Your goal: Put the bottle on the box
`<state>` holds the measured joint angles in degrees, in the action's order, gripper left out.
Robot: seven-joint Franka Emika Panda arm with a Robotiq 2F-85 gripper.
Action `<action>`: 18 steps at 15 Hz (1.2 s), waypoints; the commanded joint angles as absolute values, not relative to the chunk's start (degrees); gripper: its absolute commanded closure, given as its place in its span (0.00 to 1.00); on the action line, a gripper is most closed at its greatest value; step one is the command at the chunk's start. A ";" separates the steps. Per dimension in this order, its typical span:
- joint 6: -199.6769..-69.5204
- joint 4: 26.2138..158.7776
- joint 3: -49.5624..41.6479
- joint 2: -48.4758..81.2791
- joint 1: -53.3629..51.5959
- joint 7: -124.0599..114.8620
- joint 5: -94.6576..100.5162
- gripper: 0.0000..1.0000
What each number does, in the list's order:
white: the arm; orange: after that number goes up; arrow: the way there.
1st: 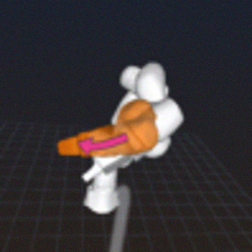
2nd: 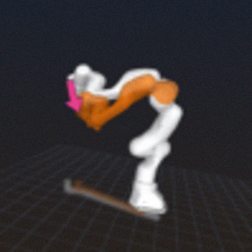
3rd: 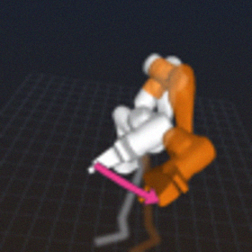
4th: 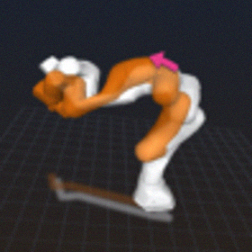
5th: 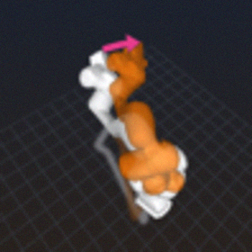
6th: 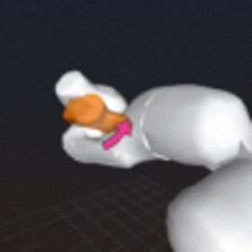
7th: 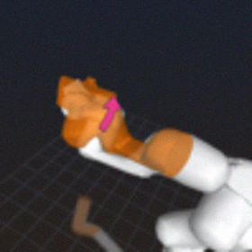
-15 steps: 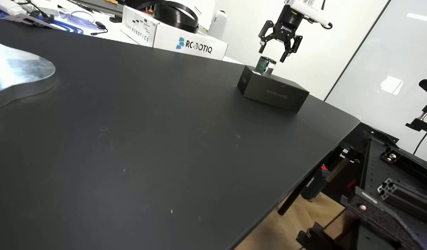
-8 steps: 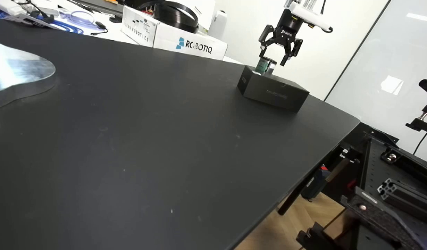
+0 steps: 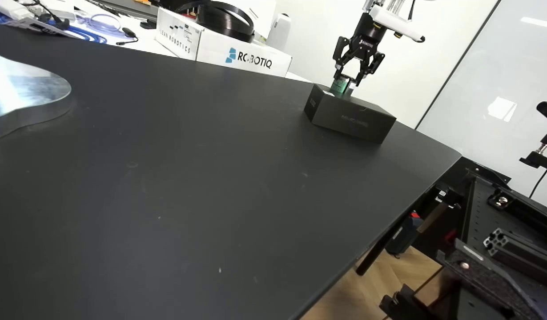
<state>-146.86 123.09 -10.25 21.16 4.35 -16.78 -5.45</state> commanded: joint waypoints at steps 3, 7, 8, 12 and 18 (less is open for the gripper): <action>-145.08 124.84 -9.98 16.24 3.56 -16.59 -3.73 0.56; -141.12 126.91 -9.94 9.62 2.59 -16.56 -0.37 0.56; -139.91 127.59 -9.64 7.77 2.68 -16.16 0.14 0.56; -134.92 132.11 -8.41 -0.75 3.21 -14.42 2.41 0.56; -136.79 140.37 -6.87 -9.68 4.08 -9.97 1.42 0.56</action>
